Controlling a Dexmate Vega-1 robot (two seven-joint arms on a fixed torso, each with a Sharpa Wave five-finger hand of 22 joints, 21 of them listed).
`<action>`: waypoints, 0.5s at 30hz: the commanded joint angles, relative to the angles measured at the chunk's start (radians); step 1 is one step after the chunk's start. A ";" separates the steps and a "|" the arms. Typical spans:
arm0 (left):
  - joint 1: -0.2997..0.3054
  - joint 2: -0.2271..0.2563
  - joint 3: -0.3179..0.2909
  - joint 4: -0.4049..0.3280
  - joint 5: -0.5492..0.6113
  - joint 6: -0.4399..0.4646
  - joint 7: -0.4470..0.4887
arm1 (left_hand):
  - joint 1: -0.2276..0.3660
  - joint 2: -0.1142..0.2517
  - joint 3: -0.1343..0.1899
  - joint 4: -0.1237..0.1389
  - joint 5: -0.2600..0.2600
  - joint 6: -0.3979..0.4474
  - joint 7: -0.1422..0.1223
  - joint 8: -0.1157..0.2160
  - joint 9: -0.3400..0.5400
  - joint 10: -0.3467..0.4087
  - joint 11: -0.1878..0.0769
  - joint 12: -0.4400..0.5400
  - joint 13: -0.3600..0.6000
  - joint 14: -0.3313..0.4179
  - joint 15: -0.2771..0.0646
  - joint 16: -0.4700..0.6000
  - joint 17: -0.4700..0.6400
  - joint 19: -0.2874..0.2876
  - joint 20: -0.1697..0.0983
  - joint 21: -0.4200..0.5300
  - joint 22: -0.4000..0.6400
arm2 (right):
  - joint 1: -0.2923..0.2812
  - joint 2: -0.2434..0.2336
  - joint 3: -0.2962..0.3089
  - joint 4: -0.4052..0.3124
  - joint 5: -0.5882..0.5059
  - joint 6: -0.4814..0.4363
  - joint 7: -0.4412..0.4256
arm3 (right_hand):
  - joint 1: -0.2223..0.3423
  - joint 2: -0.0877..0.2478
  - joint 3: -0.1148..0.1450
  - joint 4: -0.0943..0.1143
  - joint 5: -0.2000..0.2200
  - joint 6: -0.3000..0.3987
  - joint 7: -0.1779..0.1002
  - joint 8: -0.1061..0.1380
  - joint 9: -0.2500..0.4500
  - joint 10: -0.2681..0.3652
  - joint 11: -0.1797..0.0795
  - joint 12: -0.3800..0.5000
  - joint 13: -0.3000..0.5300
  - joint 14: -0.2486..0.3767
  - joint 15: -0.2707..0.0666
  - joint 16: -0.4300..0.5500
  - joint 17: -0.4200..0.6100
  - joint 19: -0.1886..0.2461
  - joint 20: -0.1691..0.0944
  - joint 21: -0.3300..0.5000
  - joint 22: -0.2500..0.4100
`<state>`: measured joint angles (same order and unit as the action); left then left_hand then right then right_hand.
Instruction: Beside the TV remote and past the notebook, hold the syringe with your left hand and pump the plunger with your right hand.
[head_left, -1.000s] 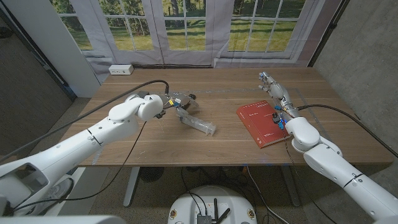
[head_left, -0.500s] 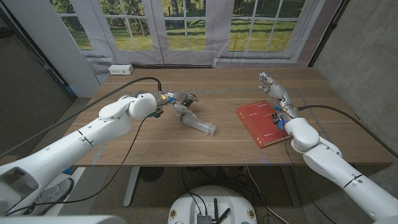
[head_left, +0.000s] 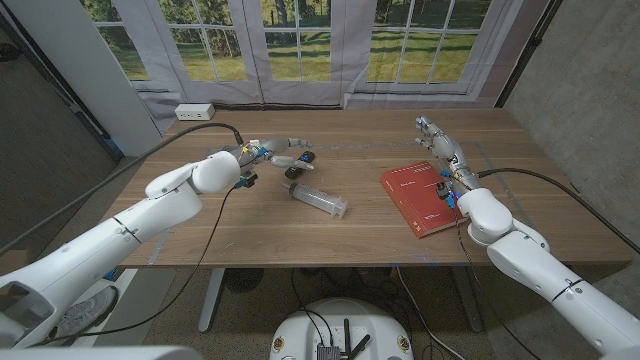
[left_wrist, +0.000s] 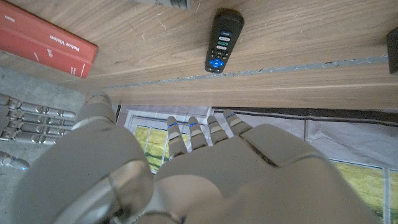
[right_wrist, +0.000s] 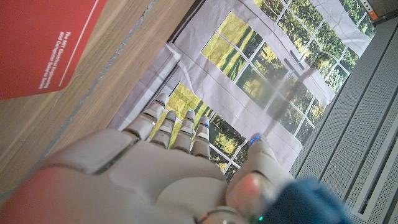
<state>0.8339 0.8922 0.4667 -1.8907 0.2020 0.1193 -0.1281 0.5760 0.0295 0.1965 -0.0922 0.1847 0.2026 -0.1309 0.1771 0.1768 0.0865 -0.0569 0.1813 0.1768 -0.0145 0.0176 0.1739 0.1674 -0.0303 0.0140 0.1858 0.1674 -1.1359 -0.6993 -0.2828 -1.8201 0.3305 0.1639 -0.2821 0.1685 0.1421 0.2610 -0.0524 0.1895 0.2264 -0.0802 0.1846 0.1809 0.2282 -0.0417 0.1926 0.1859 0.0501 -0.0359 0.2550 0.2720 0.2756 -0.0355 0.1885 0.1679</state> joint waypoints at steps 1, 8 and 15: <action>0.051 -0.021 -0.061 0.044 -0.161 -0.060 0.139 | -0.007 0.014 0.009 0.001 -0.001 -0.022 0.000 -0.006 0.001 -0.016 0.008 0.001 0.001 -0.006 -0.008 0.001 0.001 0.000 -0.019 0.009 0.002 | 0.025 0.008 -0.008 0.041 0.034 0.019 0.038 | -0.013 0.003 0.006 0.003 0.000 -0.007 0.005 -0.003 -0.001 -0.004 0.003 -0.001 0.003 -0.001 -0.014 0.001 0.003 0.000 -0.006 -0.001 0.000; 0.078 -0.048 -0.085 0.088 -0.230 -0.105 0.209 | -0.013 0.027 0.014 0.001 -0.002 -0.035 0.005 -0.006 0.000 -0.032 0.014 -0.001 0.001 -0.012 -0.009 0.000 0.000 0.008 -0.035 0.009 0.001 | 0.055 0.027 -0.018 0.094 0.064 0.048 0.070 | -0.020 0.006 0.007 0.009 0.000 -0.016 0.011 -0.004 -0.001 -0.008 0.000 -0.002 0.002 -0.001 -0.020 0.001 0.005 0.000 -0.011 0.000 0.000; 0.099 -0.066 -0.100 0.124 -0.263 -0.143 0.273 | -0.027 0.051 0.021 0.007 -0.004 -0.047 0.021 -0.005 0.001 -0.040 0.013 0.001 0.001 -0.013 -0.012 0.001 0.001 0.022 -0.045 0.011 0.001 | 0.067 0.080 -0.007 0.169 0.133 0.158 0.110 | -0.028 0.011 0.010 0.015 0.001 -0.020 0.019 -0.003 -0.001 -0.010 -0.001 -0.002 0.002 0.002 -0.029 0.003 0.007 0.002 -0.022 0.000 0.000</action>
<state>0.8980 0.8545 0.3968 -1.8174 0.0295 0.0424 0.0261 0.5499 0.0692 0.2108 -0.0869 0.1809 0.1599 -0.1210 0.1738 0.1769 0.0545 -0.0464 0.1812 0.1768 -0.0216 0.0104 0.1739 0.1676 -0.0163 -0.0216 0.1937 0.1675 -1.0973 -0.6818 -0.2950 -1.7535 0.3821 0.2053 -0.2264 0.1515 0.1356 0.2678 -0.0454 0.1895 0.2103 -0.0640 0.1810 0.1767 0.2212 -0.0448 0.1926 0.1860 0.0502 -0.0358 0.2550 0.2768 0.2756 -0.0355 0.1887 0.1679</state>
